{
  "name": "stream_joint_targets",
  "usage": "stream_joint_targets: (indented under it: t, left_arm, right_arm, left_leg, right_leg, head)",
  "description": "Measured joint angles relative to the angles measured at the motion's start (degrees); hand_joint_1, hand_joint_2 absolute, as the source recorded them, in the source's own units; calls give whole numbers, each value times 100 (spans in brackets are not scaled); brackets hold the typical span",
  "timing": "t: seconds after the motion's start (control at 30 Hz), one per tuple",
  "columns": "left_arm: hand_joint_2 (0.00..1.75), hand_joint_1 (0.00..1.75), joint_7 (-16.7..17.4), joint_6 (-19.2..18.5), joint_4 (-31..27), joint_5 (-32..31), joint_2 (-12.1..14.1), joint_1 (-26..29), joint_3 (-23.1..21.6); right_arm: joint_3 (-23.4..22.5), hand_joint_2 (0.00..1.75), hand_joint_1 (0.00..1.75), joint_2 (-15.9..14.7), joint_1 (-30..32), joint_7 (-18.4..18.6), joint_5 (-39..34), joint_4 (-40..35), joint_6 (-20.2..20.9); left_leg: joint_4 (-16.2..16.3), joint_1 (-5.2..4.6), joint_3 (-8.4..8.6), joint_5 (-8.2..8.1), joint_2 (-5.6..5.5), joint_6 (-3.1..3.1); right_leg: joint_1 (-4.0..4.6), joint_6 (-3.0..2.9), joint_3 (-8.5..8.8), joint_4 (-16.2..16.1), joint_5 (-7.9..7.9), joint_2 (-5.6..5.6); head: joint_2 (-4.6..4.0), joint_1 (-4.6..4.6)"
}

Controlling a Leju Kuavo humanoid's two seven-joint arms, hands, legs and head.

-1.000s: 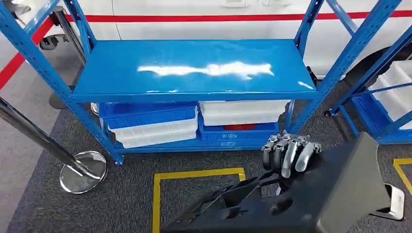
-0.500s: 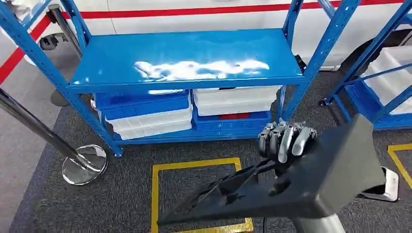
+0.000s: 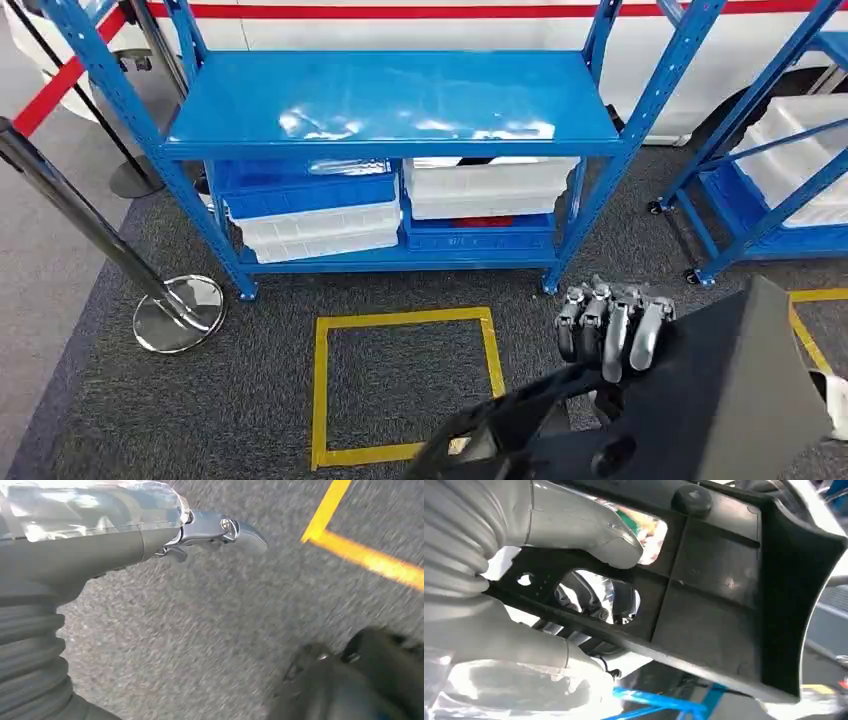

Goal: Take the parts from the cabinet and place them on the table.

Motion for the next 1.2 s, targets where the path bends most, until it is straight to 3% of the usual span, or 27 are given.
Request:
stream_joint_targets:
  t: [0.07, 0.1, 0.17, 0.2, 0.23, 0.27, 0.3, 0.33, 0.43, 0.47, 0.5, 0.53, 0.57, 0.6, 0.63, 0.67, 0.73, 0.77, 0.8, 0.83, 0.93, 0.97, 1.0, 1.07, 1.1, 1.13, 1.2]
  left_arm:
    - [175, 0, -22, -29, 7, 0, 2, 2, 0]
    - [175, 0, -33, -48, 7, 2, 2, 0, -2]
    - [175, 0, -68, -99, 7, 9, 2, -7, -7]
    - [175, 0, -79, -112, 7, 9, 2, -6, -15]
    - [175, 0, -81, -116, 7, 9, 2, -5, -31]
    - [175, 0, -81, -116, 7, 7, 2, -7, -46]
    - [175, 0, -83, -116, 5, 9, 0, -9, -59]
    - [175, 0, -85, -114, 7, 9, 0, 0, -81]
    - [175, 0, -85, -112, 9, 9, 9, 19, -138]
    - [175, 0, -83, -112, 13, 9, 13, 6, -142]
    - [175, 0, -88, -114, 11, 9, 15, 4, -142]
    - [175, 0, -85, -114, 11, -6, 15, 5, -144]
    - [175, 0, -85, -114, 11, -4, 15, 1, -146]
    - [175, 0, -85, -112, 13, -4, 15, -6, -146]
    - [175, 0, -85, -110, 13, -4, 15, -13, -146]
    - [175, 0, -85, -110, 11, -4, 15, -18, -146]
    - [175, 0, -88, -103, 13, -4, 15, -37, -146]
    - [175, 0, -96, -99, 11, -4, 15, -54, -146]
    - [175, 0, -116, -96, 11, -9, 15, -77, -146]
    - [175, 0, -131, -90, 11, 0, 18, -87, -144]
    - [175, 0, -188, -118, 11, 0, 15, -53, -144]
    - [175, 0, -199, -125, 11, 2, 15, -43, -144]
    - [175, 0, -208, -123, 13, 9, 15, -37, -146]
    - [175, 0, -232, -92, 13, -4, 17, -28, -146]
    - [175, 0, -223, -86, 13, 2, 20, -32, -146]
    - [175, 0, -190, -86, 13, 4, 20, -32, -144]
    - [175, 0, -171, -86, 13, 9, 20, -27, -140]
  right_arm:
    - [-127, 175, 171, 53, 95, 0, 90, -40, 2]
    - [-167, 175, 171, 81, 146, 0, 114, -59, -24]
    - [-217, 175, 171, 140, 248, 0, 127, -112, -65]
    - [-256, 175, 171, 145, 301, 0, 127, -162, -83]
    - [-302, 175, 171, 149, 327, 0, 127, -206, -83]
    - [-341, 175, 171, 149, 344, 0, 121, -245, -50]
    - [-401, 175, 171, 149, 375, 0, 110, -300, 20]
    - [-481, 175, 171, 160, 410, 0, 99, -363, 84]
    - [-649, 175, 171, 188, 526, 0, 90, -416, 140]
    - [-667, 175, 171, 203, 538, 0, 88, -420, 140]
    - [-676, 175, 171, 225, 554, 0, 88, -426, 142]
    - [-704, 175, 171, 227, 574, 0, 90, -437, 142]
    - [-715, 175, 171, 243, 598, 0, 96, -440, 168]
    - [-735, 175, 171, 264, 626, 0, 116, -446, 212]
    - [-754, 175, 171, 300, 660, 0, 140, -450, 250]
    - [-772, 175, 171, 350, 696, 0, 175, -450, 291]
    - [-794, 175, 171, 466, 766, 0, 307, -501, 372]
    - [-796, 175, 171, 530, 782, 0, 344, -521, 409]
    - [-796, 175, 171, 597, 787, 0, 365, -546, 440]
    - [-798, 175, 171, 640, 779, 0, 376, -558, 442]
    - [-811, 175, 171, 722, 777, 0, 389, -538, 440]
    - [-827, 175, 171, 722, 781, 0, 387, -520, 440]
    - [-831, 175, 171, 735, 777, 0, 383, -505, 440]
    - [-848, 175, 171, 741, 747, 0, 363, -485, 440]
    - [-853, 175, 171, 741, 745, 0, 350, -475, 440]
    - [-855, 175, 171, 741, 743, 0, 335, -457, 440]
    - [-855, 175, 171, 741, 731, 0, 307, -422, 442]
  left_leg:
    - [8, -25, -173, 135, 20, 26]
    - [20, -37, -271, 206, 30, 29]
    - [69, -46, -481, 326, 45, 22]
    - [110, -48, -604, 388, 47, 13]
    - [147, -48, -712, 447, 46, 0]
    - [167, -52, -765, 504, 45, -15]
    - [182, -81, -793, 553, 37, -48]
    - [159, -66, -793, 621, 41, -77]
    - [14, -77, -809, 857, 32, -197]
    - [99, -46, -866, 645, 5, -210]
    - [306, -43, -926, 267, 2, -225]
    - [701, -27, -1007, -192, 1, -243]
    - [1113, -22, -1057, -507, 1, -265]
    - [1516, -18, -1091, -653, 1, -288]
    - [1834, -12, -1084, -569, 1, -307]
    - [1943, -1, -994, -291, 1, -324]
    - [1542, 26, -544, 141, -5, -330]
    - [1059, 42, -140, 65, -11, -322]
    - [403, 14, 386, -235, -24, -308]
    - [-121, 8, 610, -472, -35, -259]
    - [-89, -38, 390, -302, -28, -119]
    - [-86, -20, 326, -218, 22, -62]
    - [-83, -28, 235, -147, 25, -18]
    - [-85, -43, 65, -30, 32, 29]
    - [-82, -58, -17, 43, 32, 39]
    - [-67, -73, -111, 113, 32, 40]
    - [-32, -94, -294, 226, 36, 31]
  right_leg:
    - [-1, 24, -119, 796, -638, 3]
    - [-1, 33, -132, 1150, -727, 4]
    - [0, 33, 34, 1342, -359, 4]
    - [2, 21, 271, 1132, -61, 4]
    - [4, -6, 628, 711, 80, 2]
    - [15, -51, 1032, 189, -42, -2]
    - [58, -98, 1429, -481, -339, -14]
    - [59, -114, 1546, -698, -439, -18]
    - [78, -224, 1379, -707, -201, -11]
    - [37, -278, 1323, -719, -108, -51]
    - [29, -328, 1216, -718, -35, -30]
    - [37, -346, 1107, -701, 47, -31]
    - [42, -355, 1014, -683, 121, -31]
    - [48, -351, 903, -659, 197, -31]
    - [49, -341, 772, -621, 272, -32]
    - [48, -326, 620, -568, 346, -32]
    - [40, -287, 351, -459, 461, -32]
    - [39, -261, 242, -393, 517, -30]
    - [70, -228, 170, -329, 551, -24]
    - [64, -187, 134, -302, 600, -35]
    - [26, -65, 47, -382, 868, -29]
    - [-11, -39, -13, -352, 754, -14]
    - [-13, -16, -57, -215, 394, -13]
    - [-14, 21, -172, 520, -356, -8]
    - [-17, 32, -230, 943, -521, -8]
    - [-16, 30, -264, 1289, -451, -7]
    - [-5, -5, -101, 1389, 109, -5]
  head:
    - [0, 0]
    - [0, 0]
    - [0, 0]
    - [0, 0]
    - [0, 0]
    - [0, 0]
    - [0, 0]
    - [0, 0]
    - [0, 2]
    - [0, -2]
    - [0, 0]
    - [0, -2]
    - [0, 0]
    - [0, 0]
    - [0, 0]
    - [0, 0]
    - [0, -2]
    - [0, -2]
    - [0, -2]
    - [0, 0]
    - [0, 2]
    - [0, 0]
    - [0, 2]
    - [0, 2]
    - [0, 2]
    - [0, 2]
    - [0, 2]
